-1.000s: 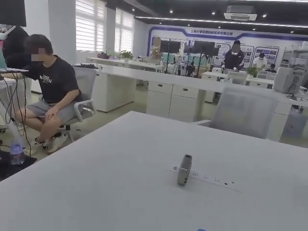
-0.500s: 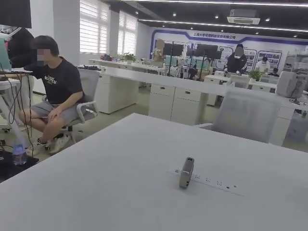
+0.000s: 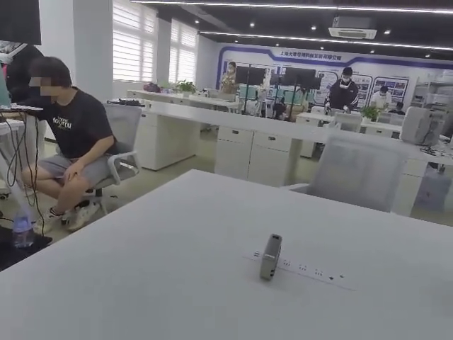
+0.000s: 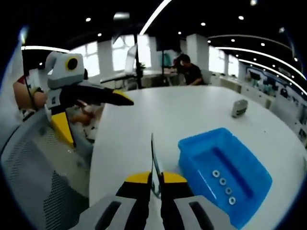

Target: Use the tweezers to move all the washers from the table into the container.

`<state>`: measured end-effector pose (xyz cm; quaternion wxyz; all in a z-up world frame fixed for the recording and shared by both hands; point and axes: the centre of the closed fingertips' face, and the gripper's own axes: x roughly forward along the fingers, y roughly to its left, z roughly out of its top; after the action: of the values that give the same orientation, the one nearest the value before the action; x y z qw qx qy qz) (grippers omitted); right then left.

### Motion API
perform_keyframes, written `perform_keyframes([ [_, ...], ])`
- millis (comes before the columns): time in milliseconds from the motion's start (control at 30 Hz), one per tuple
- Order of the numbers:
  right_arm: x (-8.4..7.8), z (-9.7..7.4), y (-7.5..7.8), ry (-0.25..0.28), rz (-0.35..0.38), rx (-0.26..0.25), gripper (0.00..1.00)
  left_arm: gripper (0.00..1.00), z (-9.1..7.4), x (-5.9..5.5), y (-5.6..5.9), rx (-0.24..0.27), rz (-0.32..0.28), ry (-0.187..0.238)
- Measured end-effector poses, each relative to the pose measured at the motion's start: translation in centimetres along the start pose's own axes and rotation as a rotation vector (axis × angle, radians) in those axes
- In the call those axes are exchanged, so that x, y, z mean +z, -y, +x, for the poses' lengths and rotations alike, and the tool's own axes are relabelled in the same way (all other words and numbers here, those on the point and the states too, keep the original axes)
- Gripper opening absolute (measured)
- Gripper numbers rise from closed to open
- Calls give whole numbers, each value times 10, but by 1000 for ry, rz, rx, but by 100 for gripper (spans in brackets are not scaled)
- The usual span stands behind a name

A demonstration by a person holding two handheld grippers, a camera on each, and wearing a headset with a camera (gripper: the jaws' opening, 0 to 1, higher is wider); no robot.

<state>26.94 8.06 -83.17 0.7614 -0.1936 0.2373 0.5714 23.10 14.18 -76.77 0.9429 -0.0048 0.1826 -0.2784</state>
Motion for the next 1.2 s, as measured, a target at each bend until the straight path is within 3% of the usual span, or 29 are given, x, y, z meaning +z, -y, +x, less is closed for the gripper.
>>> perform_keyframes([
  [133, 2, -1, -7, -16, -31, -6, 3, 86, 0, 0, 0, 0, 3, -4],
  [333, 2, 0, -4, -52, -54, -15, 2, 86, 0, 0, 0, -1, 4, -3],
  [567, 6, 1, -2, -52, 3, -30, 2, 86, 0, 1, -3, 12, 1, 7],
  [667, 12, -3, -3, -43, -22, -23, 3, 86, -1, 1, -2, 11, 3, 7],
  [833, 34, -11, 1, 13, -19, -22, 3, 86, 1, -1, 3, -10, 25, -11],
  [1200, 84, -23, 32, 135, 0, -62, 3, 86, -1, 1, 1, -3, 11, 4],
])
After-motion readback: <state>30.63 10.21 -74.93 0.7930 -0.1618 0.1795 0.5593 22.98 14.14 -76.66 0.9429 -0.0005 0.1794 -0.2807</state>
